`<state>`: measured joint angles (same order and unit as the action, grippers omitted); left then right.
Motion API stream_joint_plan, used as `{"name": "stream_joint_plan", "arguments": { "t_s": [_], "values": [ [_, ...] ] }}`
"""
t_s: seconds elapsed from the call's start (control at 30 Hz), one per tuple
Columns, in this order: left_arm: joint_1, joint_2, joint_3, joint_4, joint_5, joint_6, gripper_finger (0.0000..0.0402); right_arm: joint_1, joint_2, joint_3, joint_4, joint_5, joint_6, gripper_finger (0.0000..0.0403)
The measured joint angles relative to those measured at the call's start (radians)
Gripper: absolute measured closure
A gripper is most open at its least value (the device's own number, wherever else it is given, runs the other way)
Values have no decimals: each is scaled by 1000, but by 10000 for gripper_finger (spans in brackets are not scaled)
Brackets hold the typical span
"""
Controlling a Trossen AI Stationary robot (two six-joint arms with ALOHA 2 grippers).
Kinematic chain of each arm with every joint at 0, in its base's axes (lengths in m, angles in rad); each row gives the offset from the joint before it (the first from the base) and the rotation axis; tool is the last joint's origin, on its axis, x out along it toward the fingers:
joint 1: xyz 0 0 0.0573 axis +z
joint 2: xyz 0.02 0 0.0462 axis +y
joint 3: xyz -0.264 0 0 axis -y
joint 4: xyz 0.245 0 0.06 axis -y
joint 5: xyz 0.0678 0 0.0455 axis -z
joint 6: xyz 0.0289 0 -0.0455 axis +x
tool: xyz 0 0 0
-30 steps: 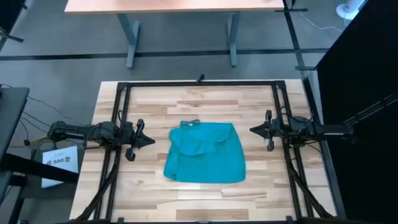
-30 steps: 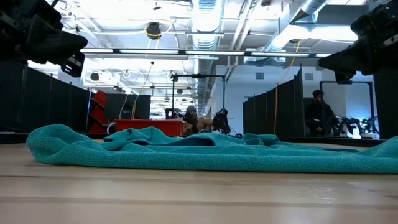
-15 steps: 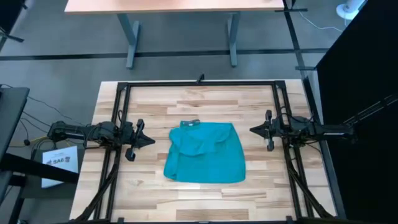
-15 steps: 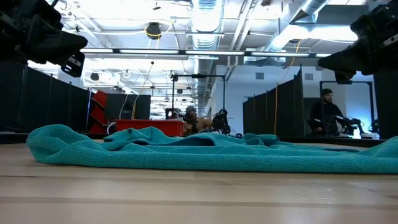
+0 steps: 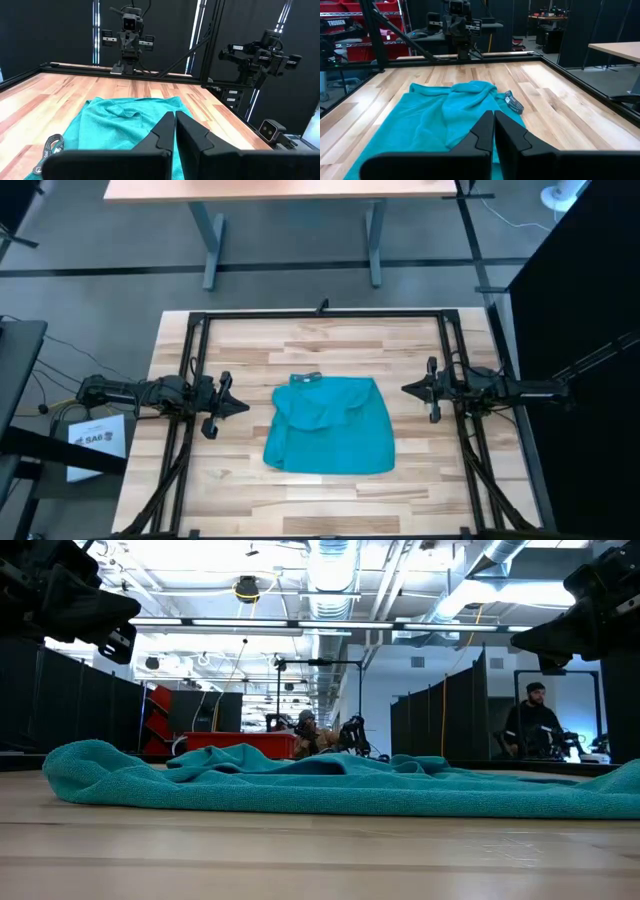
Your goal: Roll towel
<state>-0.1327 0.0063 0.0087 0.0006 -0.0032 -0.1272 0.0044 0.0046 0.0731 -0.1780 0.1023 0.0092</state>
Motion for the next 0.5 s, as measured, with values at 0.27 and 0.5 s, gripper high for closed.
{"name": "stream_joint_plan", "arguments": {
  "t_s": [0.27, 0.5],
  "values": [
    [0, 0, 0, 0, 0, 0, 402, 0, 0, 0, 0, 0, -3, 402],
    [0, -1, 0, 33, -5, 44, 402, 0, 0, 0, 0, 0, -3, 402]
  ]
}}
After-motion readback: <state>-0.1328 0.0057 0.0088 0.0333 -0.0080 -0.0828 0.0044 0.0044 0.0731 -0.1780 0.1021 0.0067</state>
